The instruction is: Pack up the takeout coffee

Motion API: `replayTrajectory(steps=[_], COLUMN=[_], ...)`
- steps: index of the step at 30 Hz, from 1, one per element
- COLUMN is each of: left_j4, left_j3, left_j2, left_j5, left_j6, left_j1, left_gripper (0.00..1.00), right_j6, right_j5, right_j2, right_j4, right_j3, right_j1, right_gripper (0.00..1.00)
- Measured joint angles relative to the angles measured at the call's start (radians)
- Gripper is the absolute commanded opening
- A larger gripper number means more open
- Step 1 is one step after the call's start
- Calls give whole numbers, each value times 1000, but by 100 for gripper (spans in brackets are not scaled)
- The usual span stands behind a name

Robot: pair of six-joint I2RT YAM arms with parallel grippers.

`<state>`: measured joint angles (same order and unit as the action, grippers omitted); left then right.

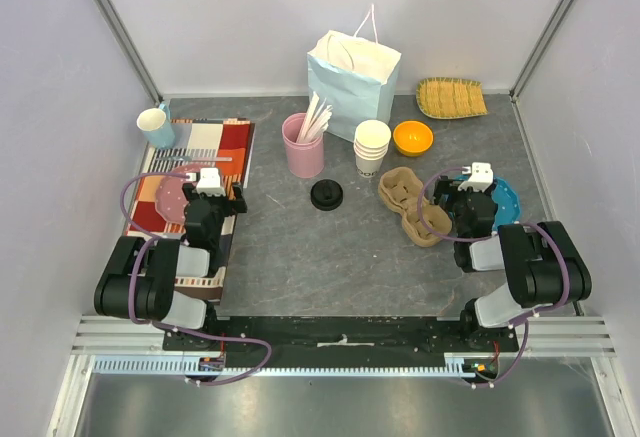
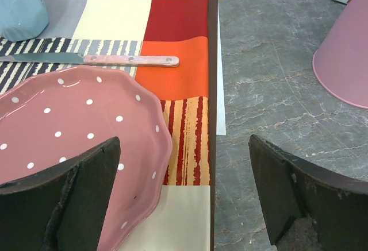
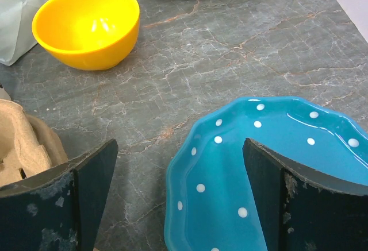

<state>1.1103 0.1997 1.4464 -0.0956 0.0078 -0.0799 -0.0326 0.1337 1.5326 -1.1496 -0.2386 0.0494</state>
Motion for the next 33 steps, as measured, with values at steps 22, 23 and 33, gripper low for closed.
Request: replayTrajectory(steps=[22, 23, 33], left_j4=[-227, -262, -828], left_j3=[122, 141, 504], left_j2=[-82, -93, -125], left_j5=[179, 192, 254], left_j6=[38, 42, 92], left_j1=[0, 0, 0], left_gripper=[95, 93, 90], right_j6=[-187, -201, -285], right_j5=[-129, -141, 5], right_j2=[-290, -289, -117], right_j4=[606, 645, 1217], right_j3=[-362, -394, -975], right_j1=[-3, 1, 188], right_gripper=[91, 86, 70])
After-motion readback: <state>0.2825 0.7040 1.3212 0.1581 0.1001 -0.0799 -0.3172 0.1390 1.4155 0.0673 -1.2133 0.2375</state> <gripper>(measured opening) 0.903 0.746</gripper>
